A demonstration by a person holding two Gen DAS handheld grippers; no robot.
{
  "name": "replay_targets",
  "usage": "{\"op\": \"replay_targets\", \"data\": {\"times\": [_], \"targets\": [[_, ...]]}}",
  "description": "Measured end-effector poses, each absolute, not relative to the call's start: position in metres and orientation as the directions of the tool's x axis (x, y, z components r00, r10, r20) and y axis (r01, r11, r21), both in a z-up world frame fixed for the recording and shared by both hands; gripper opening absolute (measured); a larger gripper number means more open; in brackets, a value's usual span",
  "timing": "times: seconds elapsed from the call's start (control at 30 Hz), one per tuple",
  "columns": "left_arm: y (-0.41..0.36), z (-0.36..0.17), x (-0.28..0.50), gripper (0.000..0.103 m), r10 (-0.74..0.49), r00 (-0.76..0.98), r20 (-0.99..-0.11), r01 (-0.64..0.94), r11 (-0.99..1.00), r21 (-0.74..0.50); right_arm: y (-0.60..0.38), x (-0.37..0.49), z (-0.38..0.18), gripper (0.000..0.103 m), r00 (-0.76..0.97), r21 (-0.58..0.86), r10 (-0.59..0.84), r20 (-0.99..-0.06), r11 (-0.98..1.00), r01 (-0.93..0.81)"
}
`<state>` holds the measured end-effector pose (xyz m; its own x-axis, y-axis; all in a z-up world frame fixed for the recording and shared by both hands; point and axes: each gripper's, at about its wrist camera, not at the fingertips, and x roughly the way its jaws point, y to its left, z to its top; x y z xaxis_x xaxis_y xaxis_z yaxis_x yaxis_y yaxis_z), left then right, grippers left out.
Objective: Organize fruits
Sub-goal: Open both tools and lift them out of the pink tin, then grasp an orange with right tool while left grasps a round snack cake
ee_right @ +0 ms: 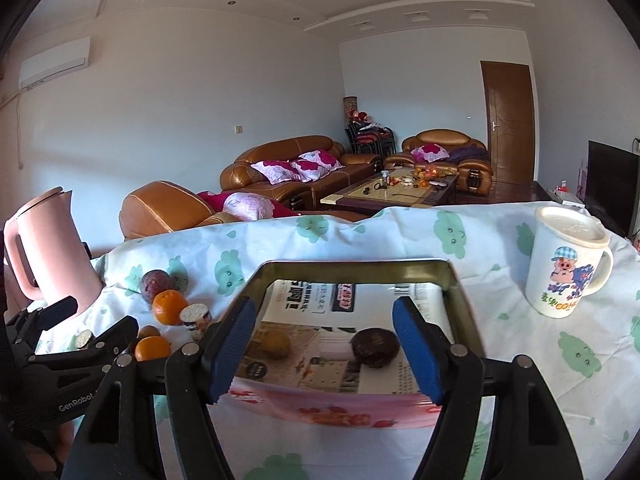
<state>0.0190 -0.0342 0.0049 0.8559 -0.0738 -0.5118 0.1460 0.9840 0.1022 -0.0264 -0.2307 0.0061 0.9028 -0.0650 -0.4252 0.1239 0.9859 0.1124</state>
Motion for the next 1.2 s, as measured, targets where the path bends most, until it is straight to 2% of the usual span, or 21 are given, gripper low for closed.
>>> {"op": "replay_targets", "data": {"times": [0.13,0.43,0.57,0.63,0.73,0.83,0.9,0.97,1.2], "targets": [[0.000,0.006,0.026,0.098,-0.053,0.845,-0.531,0.115,0.990,0.084,-0.198,-0.019,0.002,0.072,0.891,0.126,0.011,-0.454,0.991,0.051],[0.096,0.011,0.053,0.099,-0.008,0.787,-0.617,-0.047,0.996,-0.073,-0.119,0.000,-0.011,0.072,0.814,0.122,0.184,-0.552,0.983,-0.139],[0.114,0.014,0.056,0.099,0.073,0.786,-0.614,-0.118,0.993,-0.033,-0.084,0.009,-0.021,0.072,0.728,0.180,0.316,-0.609,0.948,-0.261],[0.117,0.014,0.056,0.099,0.117,0.782,-0.612,-0.141,0.990,0.009,-0.063,0.013,-0.025,0.071,0.688,0.176,0.350,-0.635,0.934,-0.312],[0.118,0.013,0.058,0.099,0.121,0.777,-0.618,-0.133,0.991,0.027,-0.036,0.023,-0.031,0.070,0.647,0.174,0.376,-0.664,0.918,-0.355],[0.124,0.012,0.061,0.099,0.104,0.775,-0.623,-0.117,0.993,0.020,-0.017,0.037,-0.039,0.062,0.599,0.192,0.400,-0.694,0.905,-0.381],[0.123,0.011,0.062,0.099,0.102,0.773,-0.626,-0.112,0.993,0.023,-0.007,0.047,-0.047,0.048,0.555,0.191,0.394,-0.732,0.902,-0.388],[0.124,0.010,0.063,0.099,0.100,0.771,-0.629,-0.110,0.994,0.023,-0.004,0.049,-0.050,0.042,0.542,0.180,0.377,-0.751,0.907,-0.381],[0.117,0.003,0.065,0.098,0.031,0.760,-0.649,-0.050,0.999,-0.011,-0.034,0.032,-0.044,0.041,0.562,0.236,0.405,-0.722,0.907,-0.350]]}}
